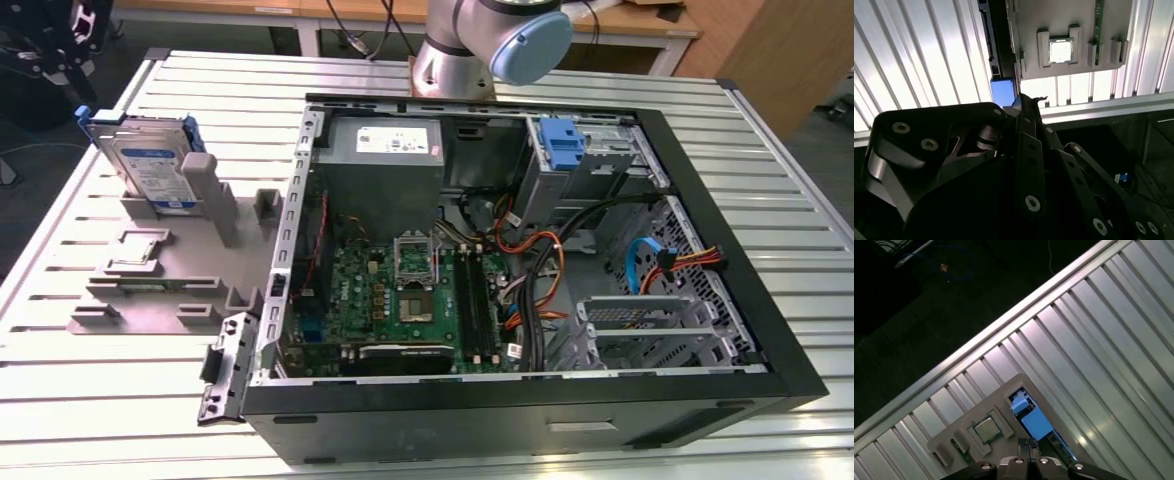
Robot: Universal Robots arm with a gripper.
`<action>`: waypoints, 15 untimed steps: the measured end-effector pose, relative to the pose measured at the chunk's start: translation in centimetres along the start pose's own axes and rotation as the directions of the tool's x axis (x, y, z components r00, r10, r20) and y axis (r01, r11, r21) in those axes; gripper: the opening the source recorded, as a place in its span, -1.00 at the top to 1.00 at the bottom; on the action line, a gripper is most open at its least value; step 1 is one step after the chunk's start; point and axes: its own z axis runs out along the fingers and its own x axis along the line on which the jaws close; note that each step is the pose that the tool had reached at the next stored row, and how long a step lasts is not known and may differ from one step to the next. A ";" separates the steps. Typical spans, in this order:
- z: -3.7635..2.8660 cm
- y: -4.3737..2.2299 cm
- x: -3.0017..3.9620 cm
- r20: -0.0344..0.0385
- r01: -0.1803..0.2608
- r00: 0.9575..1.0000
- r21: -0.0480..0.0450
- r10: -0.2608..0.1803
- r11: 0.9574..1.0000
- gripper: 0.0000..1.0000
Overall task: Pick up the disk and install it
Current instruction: 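Pick up the disk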
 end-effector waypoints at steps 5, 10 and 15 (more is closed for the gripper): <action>0.06 0.00 0.00 -0.002 0.065 0.998 -0.001 -0.065 0.998 0.80; 0.13 0.00 0.00 -0.003 0.111 0.994 0.000 -0.111 0.994 0.80; 0.16 0.01 -0.02 -0.004 0.125 0.992 0.001 -0.125 0.992 0.80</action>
